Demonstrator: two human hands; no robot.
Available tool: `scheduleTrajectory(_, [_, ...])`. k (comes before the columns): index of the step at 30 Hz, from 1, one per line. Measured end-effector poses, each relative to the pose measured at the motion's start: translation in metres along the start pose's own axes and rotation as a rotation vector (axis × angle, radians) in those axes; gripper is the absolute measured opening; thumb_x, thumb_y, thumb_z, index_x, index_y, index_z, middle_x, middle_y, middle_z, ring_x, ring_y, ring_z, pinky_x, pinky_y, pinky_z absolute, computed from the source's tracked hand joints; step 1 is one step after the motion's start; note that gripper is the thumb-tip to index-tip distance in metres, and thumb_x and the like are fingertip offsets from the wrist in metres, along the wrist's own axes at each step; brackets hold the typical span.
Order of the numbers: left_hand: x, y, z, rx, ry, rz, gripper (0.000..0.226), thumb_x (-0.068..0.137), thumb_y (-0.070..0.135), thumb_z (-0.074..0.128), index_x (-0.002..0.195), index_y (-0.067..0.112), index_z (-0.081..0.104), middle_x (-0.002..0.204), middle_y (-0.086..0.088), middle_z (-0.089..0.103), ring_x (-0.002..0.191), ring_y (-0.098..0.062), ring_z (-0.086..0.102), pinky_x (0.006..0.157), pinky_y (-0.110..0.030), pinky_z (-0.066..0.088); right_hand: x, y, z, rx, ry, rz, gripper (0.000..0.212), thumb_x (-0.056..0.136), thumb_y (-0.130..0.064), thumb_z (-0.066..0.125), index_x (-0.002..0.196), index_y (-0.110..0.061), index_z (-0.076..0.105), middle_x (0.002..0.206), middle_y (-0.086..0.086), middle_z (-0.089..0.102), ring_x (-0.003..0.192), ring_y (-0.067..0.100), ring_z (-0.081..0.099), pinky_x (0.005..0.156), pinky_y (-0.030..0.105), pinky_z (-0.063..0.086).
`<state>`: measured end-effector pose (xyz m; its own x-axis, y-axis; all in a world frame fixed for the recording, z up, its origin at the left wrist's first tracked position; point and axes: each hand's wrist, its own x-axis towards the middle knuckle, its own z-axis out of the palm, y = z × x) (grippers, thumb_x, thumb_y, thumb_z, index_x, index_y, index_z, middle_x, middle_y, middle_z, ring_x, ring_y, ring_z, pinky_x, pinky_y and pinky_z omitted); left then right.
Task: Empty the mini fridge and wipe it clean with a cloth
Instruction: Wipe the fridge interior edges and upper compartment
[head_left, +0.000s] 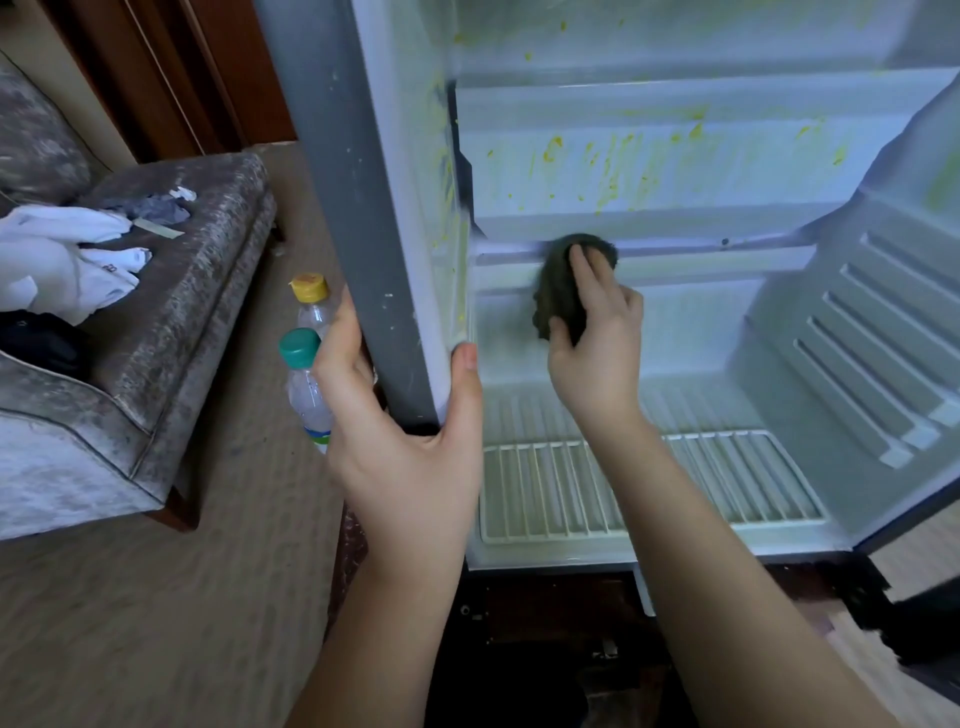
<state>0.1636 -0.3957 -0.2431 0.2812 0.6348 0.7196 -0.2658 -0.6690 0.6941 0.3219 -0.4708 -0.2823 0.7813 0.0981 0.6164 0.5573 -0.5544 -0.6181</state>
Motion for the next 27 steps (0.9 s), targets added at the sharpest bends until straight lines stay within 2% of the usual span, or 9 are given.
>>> scheduleTrajectory(4, [-0.001,-0.002,-0.001,0.005,-0.034,0.026,0.071,0.079,0.01,0.078,0.132,0.026,0.034,0.118,0.032,0.051,0.105,0.018,0.054,0.084,-0.004,0.04,0.008,-0.014,0.011,0.025,-0.028,-0.05,0.056,0.083,0.003,0.054,0.138,-0.006,0.05,0.143,0.009,0.048,0.111,0.037,0.047,0.091,0.012,0.022])
scheduleTrajectory(7, [-0.003,-0.006,-0.002,-0.005,-0.066,0.057,0.071,0.079,0.01,0.077,0.133,0.023,0.034,0.114,0.045,0.048,0.103,0.024,0.05,0.083,-0.001,0.037,0.008,-0.025,0.024,0.051,-0.161,-0.171,0.061,0.075,0.0,0.043,0.135,-0.008,0.054,0.141,0.007,0.052,0.111,0.039,0.052,0.088,0.014,0.026])
scheduleTrajectory(10, [-0.001,-0.007,-0.002,-0.025,-0.081,0.079,0.067,0.08,0.015,0.073,0.135,0.014,0.035,0.124,0.033,0.045,0.11,0.022,0.048,0.087,-0.003,0.038,0.006,-0.038,0.029,0.176,-0.192,-0.145,0.067,0.069,0.003,0.039,0.134,-0.006,0.055,0.14,0.009,0.052,0.117,0.027,0.052,0.092,0.005,0.025])
scheduleTrajectory(13, [0.001,-0.005,0.0,-0.029,-0.082,0.068,0.065,0.08,0.014,0.072,0.135,0.01,0.037,0.126,0.024,0.046,0.113,0.02,0.048,0.088,-0.005,0.039,0.007,-0.044,0.018,0.36,-0.159,-0.036,0.055,0.075,0.011,0.044,0.124,-0.004,0.063,0.127,0.008,0.063,0.114,0.013,0.052,0.096,0.0,0.028])
scheduleTrajectory(17, [0.0,-0.003,-0.002,0.0,-0.06,0.044,0.067,0.081,0.01,0.075,0.135,0.012,0.037,0.123,0.019,0.051,0.107,0.019,0.052,0.084,-0.004,0.04,0.011,-0.053,0.0,0.489,-0.144,0.121,0.043,0.086,0.002,0.047,0.118,-0.018,0.068,0.107,-0.002,0.07,0.1,0.015,0.065,0.091,0.029,0.051])
scheduleTrajectory(18, [0.001,-0.002,-0.002,-0.002,-0.056,0.033,0.067,0.081,0.01,0.076,0.134,0.017,0.036,0.121,0.015,0.054,0.105,0.016,0.055,0.083,-0.006,0.042,0.013,-0.056,-0.003,0.501,-0.1,0.095,0.043,0.087,0.0,0.047,0.119,-0.019,0.068,0.105,-0.004,0.07,0.1,0.015,0.065,0.09,0.032,0.052])
scheduleTrajectory(20, [0.003,-0.002,-0.002,0.005,-0.047,0.024,0.068,0.08,0.011,0.076,0.133,0.021,0.035,0.121,0.008,0.059,0.105,0.007,0.06,0.084,-0.01,0.046,0.018,-0.061,-0.008,0.515,-0.041,0.01,0.042,0.088,-0.003,0.046,0.122,-0.019,0.065,0.109,-0.006,0.067,0.104,0.013,0.061,0.093,0.023,0.047])
scheduleTrajectory(24, [0.004,0.0,-0.003,0.003,-0.034,0.01,0.067,0.078,0.017,0.078,0.131,0.025,0.037,0.118,0.013,0.06,0.106,0.005,0.061,0.084,-0.014,0.048,0.021,-0.068,-0.007,0.384,-0.185,-0.116,0.054,0.086,0.0,0.041,0.137,-0.017,0.051,0.102,-0.005,0.06,0.097,0.017,0.043,0.084,0.001,0.031])
scheduleTrajectory(27, [0.005,-0.002,-0.003,0.004,-0.057,0.018,0.067,0.078,0.016,0.078,0.13,0.022,0.037,0.116,0.016,0.06,0.103,0.013,0.058,0.083,-0.011,0.046,0.03,-0.069,-0.007,0.291,-0.25,-0.179,0.062,0.077,-0.002,0.036,0.137,-0.013,0.048,0.11,0.004,0.062,0.095,0.023,0.041,0.079,0.013,0.032])
